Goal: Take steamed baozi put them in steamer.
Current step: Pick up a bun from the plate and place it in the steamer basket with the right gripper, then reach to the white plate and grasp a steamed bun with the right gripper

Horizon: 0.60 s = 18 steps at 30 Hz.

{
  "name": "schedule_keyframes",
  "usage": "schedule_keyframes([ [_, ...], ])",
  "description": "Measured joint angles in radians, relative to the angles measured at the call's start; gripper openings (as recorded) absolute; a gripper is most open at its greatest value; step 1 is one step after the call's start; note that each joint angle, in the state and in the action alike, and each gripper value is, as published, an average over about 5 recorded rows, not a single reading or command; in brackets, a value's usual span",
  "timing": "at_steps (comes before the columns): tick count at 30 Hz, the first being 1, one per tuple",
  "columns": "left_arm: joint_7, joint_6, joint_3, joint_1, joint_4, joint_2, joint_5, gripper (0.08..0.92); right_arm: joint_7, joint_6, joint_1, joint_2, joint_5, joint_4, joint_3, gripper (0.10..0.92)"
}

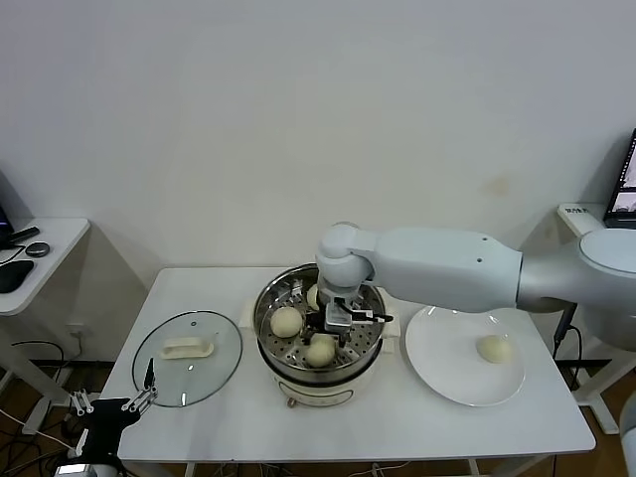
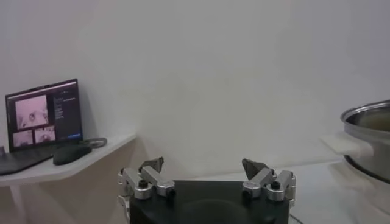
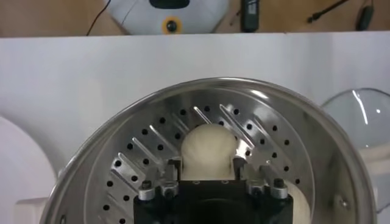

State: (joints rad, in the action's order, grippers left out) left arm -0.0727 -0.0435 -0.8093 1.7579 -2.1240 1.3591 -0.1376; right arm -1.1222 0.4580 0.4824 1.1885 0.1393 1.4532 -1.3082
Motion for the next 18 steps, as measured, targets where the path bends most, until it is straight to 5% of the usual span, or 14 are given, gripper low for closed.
schedule_keyframes([
  [6, 0.000, 0.001, 0.000, -0.003, -0.005, -0.003, 0.000, 0.823, 0.001, -0.004, 0.024, -0.029, -0.012, 0.005, 0.031, 0.814],
  [18, 0.003, 0.004, 0.008, -0.013, -0.010, -0.020, -0.005, 0.823, 0.012, -0.285, 0.054, -0.257, -0.146, 0.036, 0.137, 0.823],
])
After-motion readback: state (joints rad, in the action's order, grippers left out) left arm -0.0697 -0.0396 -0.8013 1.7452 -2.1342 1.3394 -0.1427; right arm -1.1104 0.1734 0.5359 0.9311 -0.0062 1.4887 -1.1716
